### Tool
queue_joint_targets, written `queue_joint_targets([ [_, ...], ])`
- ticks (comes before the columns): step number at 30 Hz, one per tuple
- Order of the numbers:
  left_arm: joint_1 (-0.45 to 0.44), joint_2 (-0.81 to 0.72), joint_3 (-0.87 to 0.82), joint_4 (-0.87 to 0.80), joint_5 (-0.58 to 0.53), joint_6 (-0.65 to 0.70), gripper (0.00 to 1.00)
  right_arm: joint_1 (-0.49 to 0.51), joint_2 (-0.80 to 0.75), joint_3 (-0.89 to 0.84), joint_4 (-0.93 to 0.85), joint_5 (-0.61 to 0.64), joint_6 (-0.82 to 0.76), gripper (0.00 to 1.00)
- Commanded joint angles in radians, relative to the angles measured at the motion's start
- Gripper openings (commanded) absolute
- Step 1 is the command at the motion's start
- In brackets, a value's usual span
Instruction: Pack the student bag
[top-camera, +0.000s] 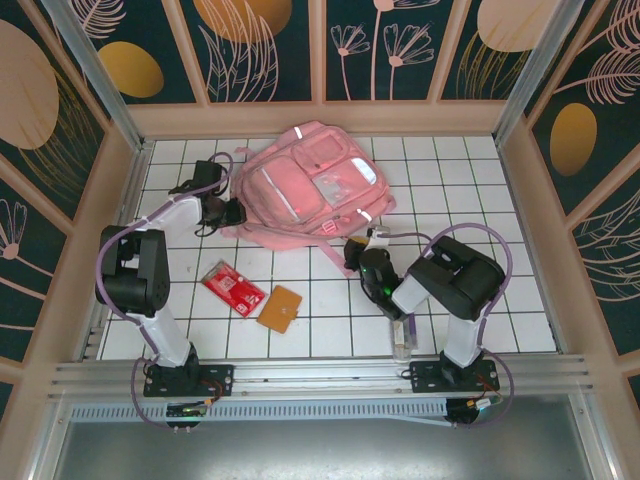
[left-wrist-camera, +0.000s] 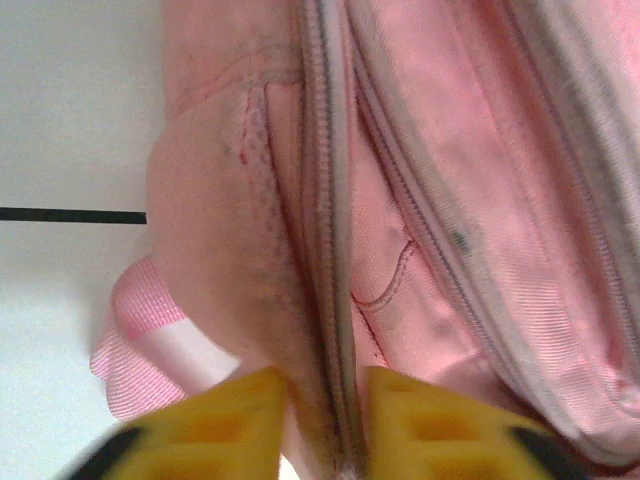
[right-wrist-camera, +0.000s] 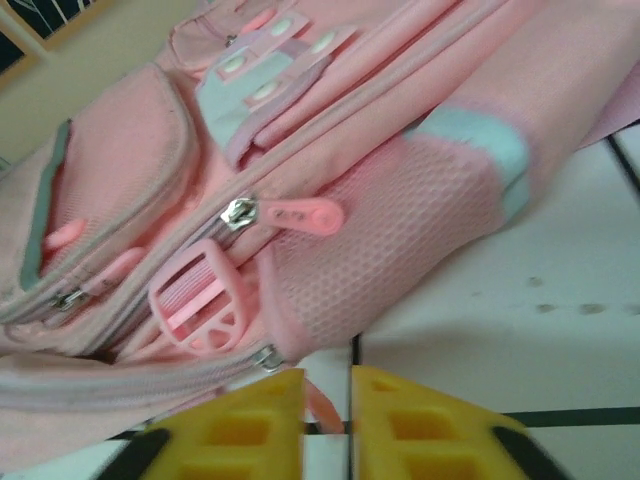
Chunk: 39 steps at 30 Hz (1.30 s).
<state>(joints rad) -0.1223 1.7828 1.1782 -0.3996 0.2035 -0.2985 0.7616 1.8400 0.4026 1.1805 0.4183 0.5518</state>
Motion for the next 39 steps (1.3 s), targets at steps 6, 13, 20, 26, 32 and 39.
queue_joint_targets([
  [6,0.004,-0.257,-0.045,0.002,0.124,-0.045,0.47,-0.029,-0.214,-0.024,-0.01,-0.149,-0.142,0.36],
  [13,-0.18,-0.293,0.013,-0.038,0.051,0.098,0.52,-0.098,-0.336,0.092,-0.358,-0.262,-0.292,0.4],
  [20,-0.269,-0.157,0.102,-0.035,-0.074,0.193,0.51,-0.208,-0.329,0.279,-0.711,-0.52,-0.56,0.42],
  [26,-0.307,0.016,0.17,-0.036,-0.048,0.438,0.51,-0.331,-0.176,0.548,-1.18,-0.77,-0.95,0.42],
  [32,-0.34,0.106,0.198,-0.063,-0.125,0.593,0.59,-0.355,-0.079,0.683,-1.336,-0.837,-0.983,0.43],
  [39,-0.391,0.228,0.281,-0.03,-0.374,0.591,0.63,-0.368,-0.026,0.71,-1.332,-0.911,-1.029,0.46],
])
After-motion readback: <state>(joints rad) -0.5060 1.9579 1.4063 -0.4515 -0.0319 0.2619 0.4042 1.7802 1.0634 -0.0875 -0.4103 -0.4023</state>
